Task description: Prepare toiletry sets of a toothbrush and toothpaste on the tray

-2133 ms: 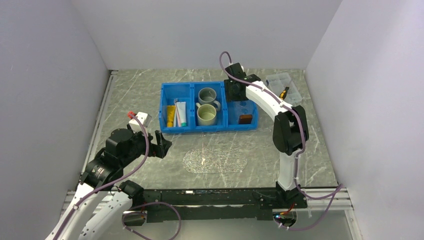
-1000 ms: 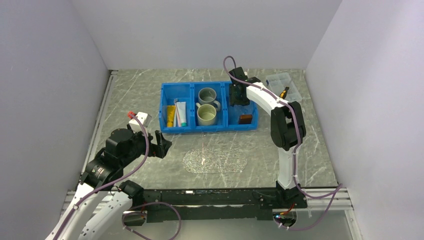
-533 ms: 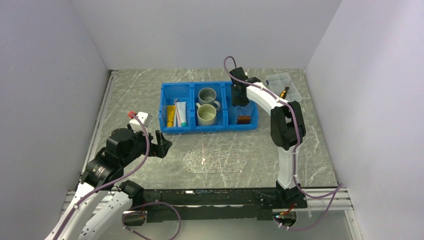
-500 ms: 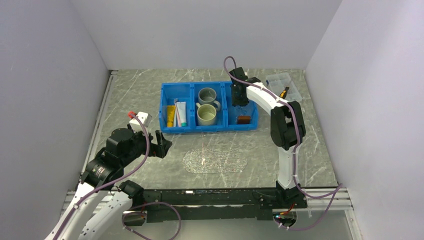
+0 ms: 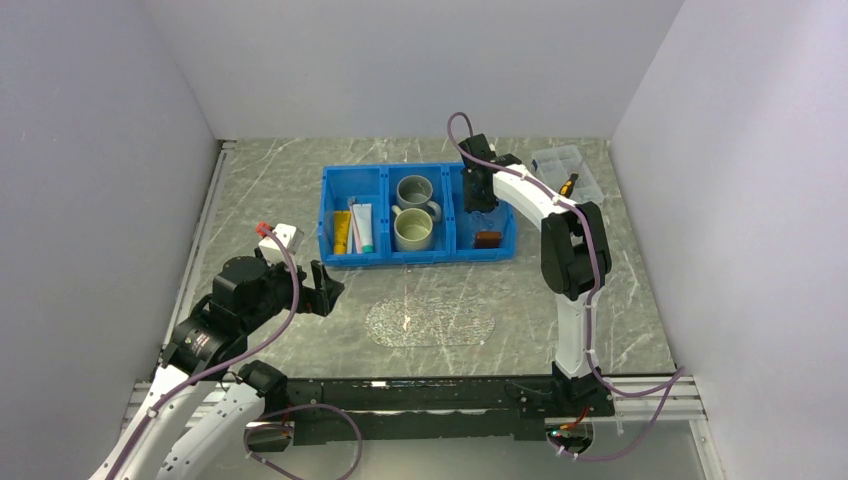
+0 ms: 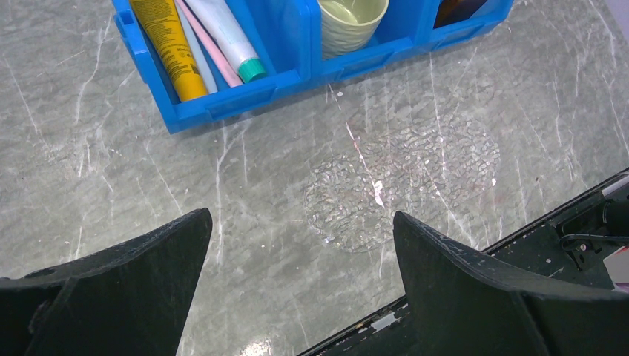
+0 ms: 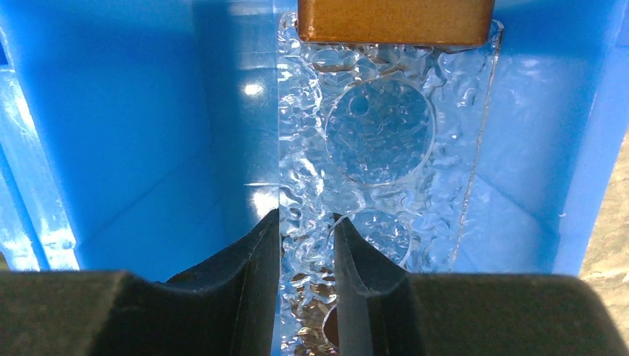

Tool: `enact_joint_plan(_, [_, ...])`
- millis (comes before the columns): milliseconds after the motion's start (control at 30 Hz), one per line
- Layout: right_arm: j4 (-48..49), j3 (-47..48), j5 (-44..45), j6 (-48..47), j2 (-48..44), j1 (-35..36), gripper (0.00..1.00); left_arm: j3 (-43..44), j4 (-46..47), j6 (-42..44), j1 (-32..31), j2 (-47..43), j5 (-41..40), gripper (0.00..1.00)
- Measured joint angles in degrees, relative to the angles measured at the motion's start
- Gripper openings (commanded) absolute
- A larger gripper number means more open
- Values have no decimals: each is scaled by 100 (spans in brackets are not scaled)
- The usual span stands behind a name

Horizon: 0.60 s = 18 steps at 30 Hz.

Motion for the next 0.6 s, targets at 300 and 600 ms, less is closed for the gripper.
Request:
enact_joint_plan(300, [-164,22,24,-13,-214,26,7,0,0,0,0,-2,0,99])
enact_joint_plan(600, [-308,162,166,-15,-675,118,6,0,-2,0,0,-7,0,99])
